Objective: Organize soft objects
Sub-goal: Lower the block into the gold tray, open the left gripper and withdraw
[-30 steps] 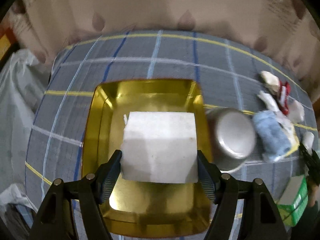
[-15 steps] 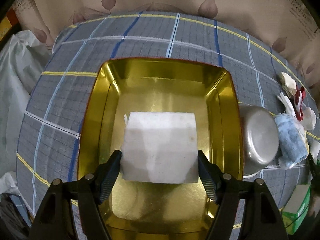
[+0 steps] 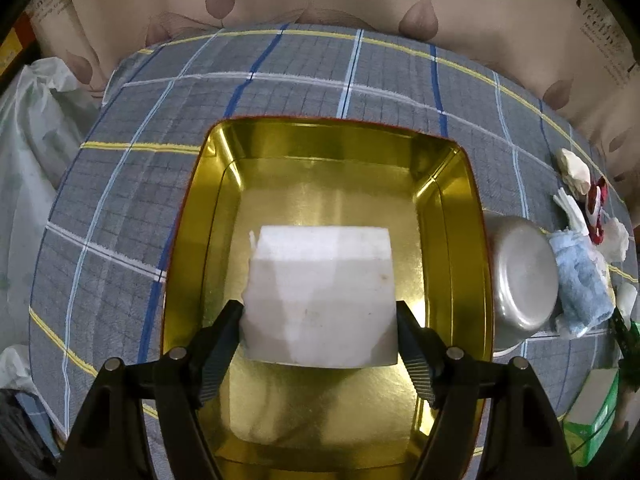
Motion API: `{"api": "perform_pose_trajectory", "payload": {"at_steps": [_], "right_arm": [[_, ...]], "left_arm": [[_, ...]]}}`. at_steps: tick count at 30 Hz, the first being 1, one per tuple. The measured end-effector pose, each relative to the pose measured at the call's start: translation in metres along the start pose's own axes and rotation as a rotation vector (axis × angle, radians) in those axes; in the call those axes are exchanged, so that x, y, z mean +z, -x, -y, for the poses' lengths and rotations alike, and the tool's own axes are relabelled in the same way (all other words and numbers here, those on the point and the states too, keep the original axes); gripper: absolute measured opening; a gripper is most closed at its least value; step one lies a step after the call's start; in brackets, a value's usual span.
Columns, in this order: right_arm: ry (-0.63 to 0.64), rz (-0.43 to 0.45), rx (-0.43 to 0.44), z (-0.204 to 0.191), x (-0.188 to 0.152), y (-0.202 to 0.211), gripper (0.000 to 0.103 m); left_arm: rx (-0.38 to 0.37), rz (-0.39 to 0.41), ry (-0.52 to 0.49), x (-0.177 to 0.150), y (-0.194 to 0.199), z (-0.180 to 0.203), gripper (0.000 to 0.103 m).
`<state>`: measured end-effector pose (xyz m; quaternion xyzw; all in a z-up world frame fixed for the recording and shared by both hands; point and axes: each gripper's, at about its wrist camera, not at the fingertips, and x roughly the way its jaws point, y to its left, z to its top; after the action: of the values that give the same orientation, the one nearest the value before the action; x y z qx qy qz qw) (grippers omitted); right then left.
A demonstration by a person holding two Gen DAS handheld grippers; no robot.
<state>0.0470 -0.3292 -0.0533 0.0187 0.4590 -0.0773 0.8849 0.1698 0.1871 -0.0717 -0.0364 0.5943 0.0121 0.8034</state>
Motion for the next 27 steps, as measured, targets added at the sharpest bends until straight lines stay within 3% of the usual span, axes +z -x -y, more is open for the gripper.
{"api": "perform_pose_trajectory", "payload": {"at_steps": [9,17,20,27], "right_arm": [[0.001,0.0,-0.001,0.001,0.0,0.0,0.056],[0.001,0.003,-0.001,0.0,0.0,0.0,0.056],[0.001,0.004,-0.001,0.001,0.0,0.0,0.056],[0.001,0.004,-0.002,0.001,0.0,0.0,0.056]], "left_arm": [[-0.053,0.041,0.028,0.002,0.006,-0.009,0.076],[0.028,0.03,-0.069,-0.001,0.006,0.002,0.077],[0.01,0.031,-0.083,-0.002,0.008,0.004,0.08],[0.021,0.11,-0.131,-0.004,0.021,0.01,0.085]]}}
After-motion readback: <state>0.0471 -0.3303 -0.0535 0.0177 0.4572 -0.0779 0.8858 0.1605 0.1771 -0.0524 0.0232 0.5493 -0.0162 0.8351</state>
